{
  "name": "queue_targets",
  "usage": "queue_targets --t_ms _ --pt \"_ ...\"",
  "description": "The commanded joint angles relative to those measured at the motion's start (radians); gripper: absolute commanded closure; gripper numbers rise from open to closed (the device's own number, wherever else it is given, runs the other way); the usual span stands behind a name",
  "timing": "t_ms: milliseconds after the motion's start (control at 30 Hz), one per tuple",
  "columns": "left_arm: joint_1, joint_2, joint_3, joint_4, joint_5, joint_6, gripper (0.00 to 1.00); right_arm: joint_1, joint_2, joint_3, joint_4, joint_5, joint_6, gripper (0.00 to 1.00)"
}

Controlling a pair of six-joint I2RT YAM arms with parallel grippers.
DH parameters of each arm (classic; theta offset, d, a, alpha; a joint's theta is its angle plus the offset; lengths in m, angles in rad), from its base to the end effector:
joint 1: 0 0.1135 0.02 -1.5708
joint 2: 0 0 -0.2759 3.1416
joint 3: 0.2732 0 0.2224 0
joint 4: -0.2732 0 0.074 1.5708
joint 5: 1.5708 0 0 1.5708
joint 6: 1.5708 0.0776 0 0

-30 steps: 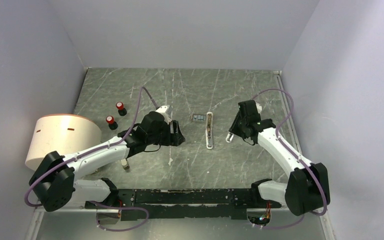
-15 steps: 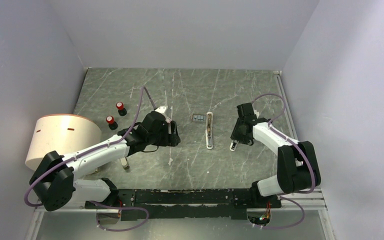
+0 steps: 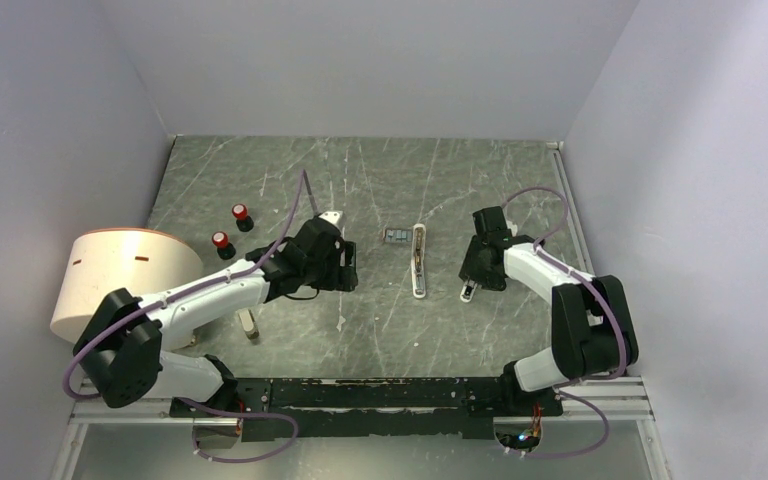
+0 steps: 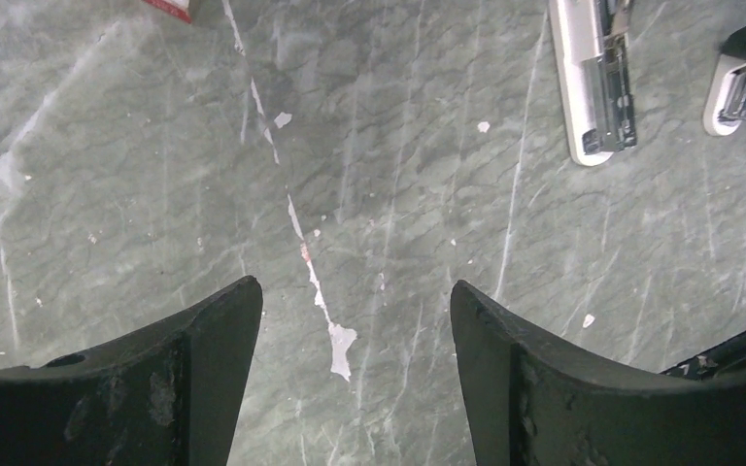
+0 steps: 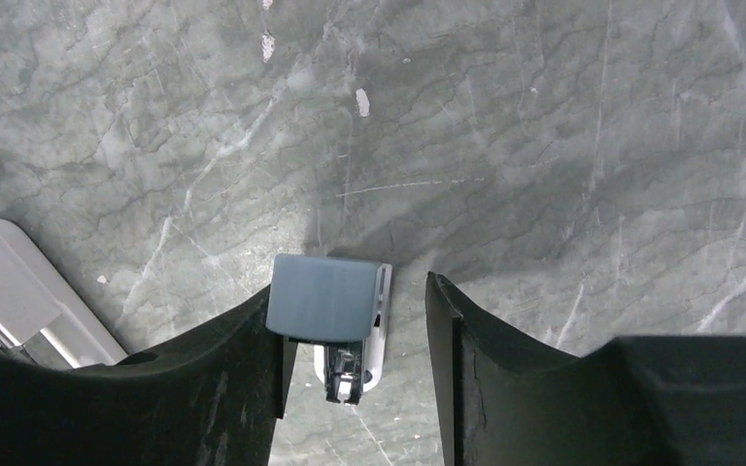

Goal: Load the staples into the stapler

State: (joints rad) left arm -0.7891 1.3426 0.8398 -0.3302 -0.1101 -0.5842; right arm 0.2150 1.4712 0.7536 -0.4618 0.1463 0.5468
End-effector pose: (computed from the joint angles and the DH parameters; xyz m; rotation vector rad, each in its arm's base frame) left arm 0.2004 -0.1897 0.2198 0.1994 2.4512 -0.4978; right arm 0.2475 0.0425 0.1531 0.4890 2.6809 0.0154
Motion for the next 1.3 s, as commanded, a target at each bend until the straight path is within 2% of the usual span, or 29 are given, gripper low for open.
queue_targets --t_ms 0,200,367,633,833,1033,1167,1267 --pt "-0.002 0.005 0.033 -0.043 -0.040 0.020 0.24 -0.009 -0.053 0.032 -0.021 0.014 -0.011 0.46" --pt "0.019 -0.026 0.025 -0.088 -0.040 0.005 0.19 -0.009 -0.154 0.067 -0.090 0.044 0.004 0.40" --pt "0.071 -0.102 0.005 -0.173 -0.072 -0.014 0.04 -0.009 -0.265 0.078 -0.117 0.066 0.010 0.38" --pt "0.159 -0.232 -0.009 -0.395 -0.226 -0.073 0.03 -0.009 -0.384 0.076 -0.104 0.039 0.000 0.38" --pt "0.161 -0.358 -0.106 -0.472 -0.473 -0.243 0.03 -0.008 -0.378 0.066 -0.077 0.003 -0.001 0.38" --pt "0.167 -0.350 -0.146 -0.578 -0.674 -0.455 0.02 -0.009 -0.368 0.067 -0.072 -0.016 -0.002 0.38" --pt "0.189 -0.304 -0.132 -0.609 -0.709 -0.508 0.02 -0.008 -0.368 0.059 -0.064 -0.027 0.004 0.39" --pt "0.229 -0.301 -0.152 -0.551 -0.654 -0.492 0.02 -0.009 -0.361 0.069 -0.072 -0.037 0.007 0.39"
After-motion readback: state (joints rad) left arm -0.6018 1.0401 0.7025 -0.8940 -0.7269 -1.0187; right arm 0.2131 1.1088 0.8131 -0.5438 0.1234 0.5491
